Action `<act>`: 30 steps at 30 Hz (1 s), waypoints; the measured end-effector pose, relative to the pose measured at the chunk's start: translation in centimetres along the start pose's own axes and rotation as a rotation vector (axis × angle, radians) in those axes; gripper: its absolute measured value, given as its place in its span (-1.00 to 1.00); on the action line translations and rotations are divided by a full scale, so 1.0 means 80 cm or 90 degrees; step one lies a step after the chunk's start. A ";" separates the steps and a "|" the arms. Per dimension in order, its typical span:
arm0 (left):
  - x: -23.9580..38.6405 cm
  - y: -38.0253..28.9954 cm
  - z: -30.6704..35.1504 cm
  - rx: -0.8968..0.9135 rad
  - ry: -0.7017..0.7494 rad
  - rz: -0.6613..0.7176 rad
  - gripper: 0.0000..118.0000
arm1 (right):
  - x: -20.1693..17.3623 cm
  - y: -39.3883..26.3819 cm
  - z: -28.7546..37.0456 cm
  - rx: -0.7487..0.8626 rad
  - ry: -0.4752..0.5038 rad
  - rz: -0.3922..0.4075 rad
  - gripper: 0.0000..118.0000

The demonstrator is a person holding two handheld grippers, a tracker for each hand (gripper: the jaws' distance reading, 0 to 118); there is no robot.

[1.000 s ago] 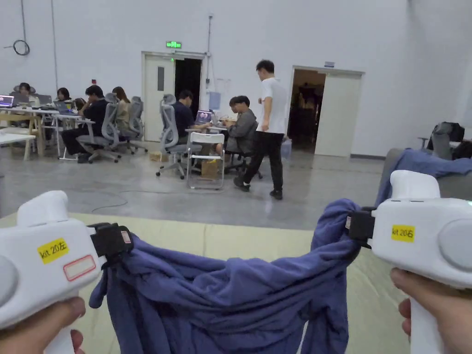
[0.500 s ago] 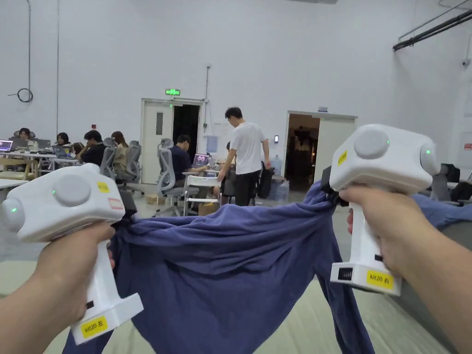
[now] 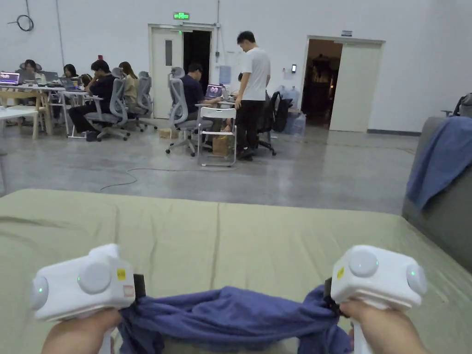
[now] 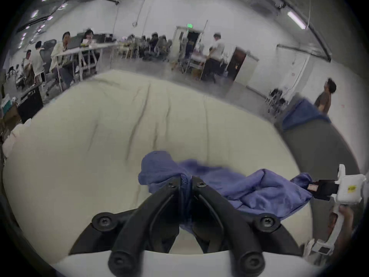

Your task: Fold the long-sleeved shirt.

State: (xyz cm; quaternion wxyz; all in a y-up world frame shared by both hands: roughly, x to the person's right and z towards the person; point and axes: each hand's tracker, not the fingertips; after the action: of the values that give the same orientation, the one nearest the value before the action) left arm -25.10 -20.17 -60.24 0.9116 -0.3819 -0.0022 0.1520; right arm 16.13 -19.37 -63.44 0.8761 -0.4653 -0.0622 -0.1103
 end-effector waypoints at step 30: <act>-0.138 -0.332 0.171 -0.202 -0.049 0.190 -0.11 | 0.162 -0.348 0.097 -0.213 -0.018 0.029 0.03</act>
State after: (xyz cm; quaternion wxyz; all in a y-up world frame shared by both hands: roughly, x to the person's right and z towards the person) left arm -29.93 -31.32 -30.80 0.8065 -0.5108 -0.0046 0.2976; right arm 21.67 -29.76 -34.05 0.7877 -0.6075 -0.0448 -0.0923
